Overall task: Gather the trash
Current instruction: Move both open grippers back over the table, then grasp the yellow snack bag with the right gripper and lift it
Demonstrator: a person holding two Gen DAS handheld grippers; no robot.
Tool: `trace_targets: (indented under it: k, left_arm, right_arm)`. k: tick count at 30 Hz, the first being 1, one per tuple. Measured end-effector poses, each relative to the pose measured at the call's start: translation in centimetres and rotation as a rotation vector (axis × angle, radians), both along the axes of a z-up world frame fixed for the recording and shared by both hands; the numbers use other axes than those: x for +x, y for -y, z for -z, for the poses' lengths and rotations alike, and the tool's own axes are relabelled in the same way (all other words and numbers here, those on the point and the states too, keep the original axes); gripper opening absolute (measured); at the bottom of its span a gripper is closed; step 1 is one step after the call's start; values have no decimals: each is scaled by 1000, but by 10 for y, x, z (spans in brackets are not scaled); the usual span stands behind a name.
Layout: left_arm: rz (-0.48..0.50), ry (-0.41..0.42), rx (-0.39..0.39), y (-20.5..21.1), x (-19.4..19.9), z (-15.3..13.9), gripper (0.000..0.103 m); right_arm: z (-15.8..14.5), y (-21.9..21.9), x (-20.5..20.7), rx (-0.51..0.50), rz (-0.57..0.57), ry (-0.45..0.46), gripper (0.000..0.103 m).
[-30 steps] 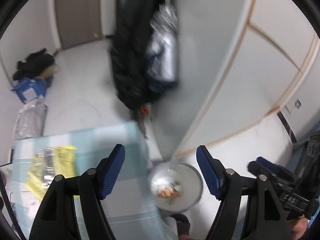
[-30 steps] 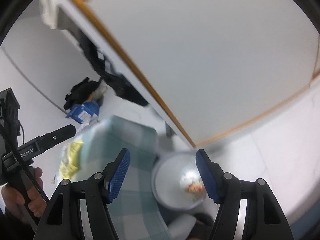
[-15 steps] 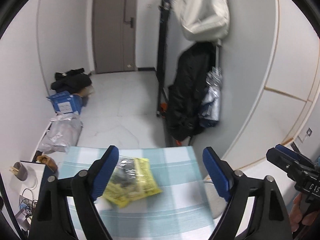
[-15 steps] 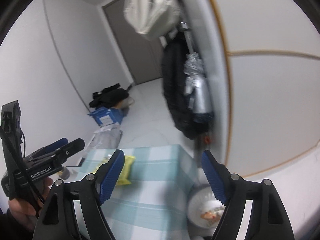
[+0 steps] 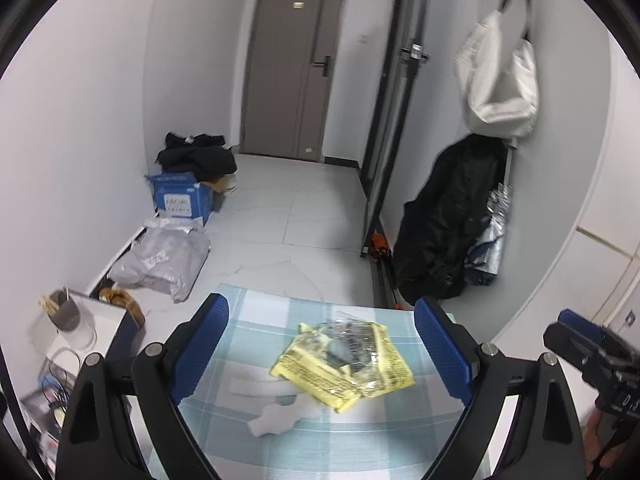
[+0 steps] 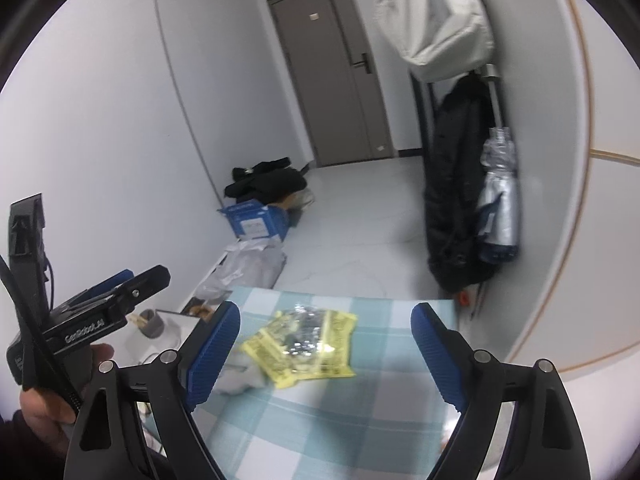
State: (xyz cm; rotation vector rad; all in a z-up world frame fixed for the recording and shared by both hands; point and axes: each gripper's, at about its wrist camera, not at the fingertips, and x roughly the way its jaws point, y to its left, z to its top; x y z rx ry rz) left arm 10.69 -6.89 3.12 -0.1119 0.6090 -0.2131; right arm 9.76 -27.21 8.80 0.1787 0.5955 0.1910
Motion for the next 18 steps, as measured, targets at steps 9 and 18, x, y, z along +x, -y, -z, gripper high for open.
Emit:
trace_targets:
  k: [9, 18]
  left_arm:
    - [-50, -114, -15, -45, 27, 44, 92]
    - [-36, -213, -43, -68, 32, 63, 92]
  right_arm:
    - [39, -41, 18, -63, -38, -53, 88]
    - [96, -62, 53, -86, -93, -226, 88]
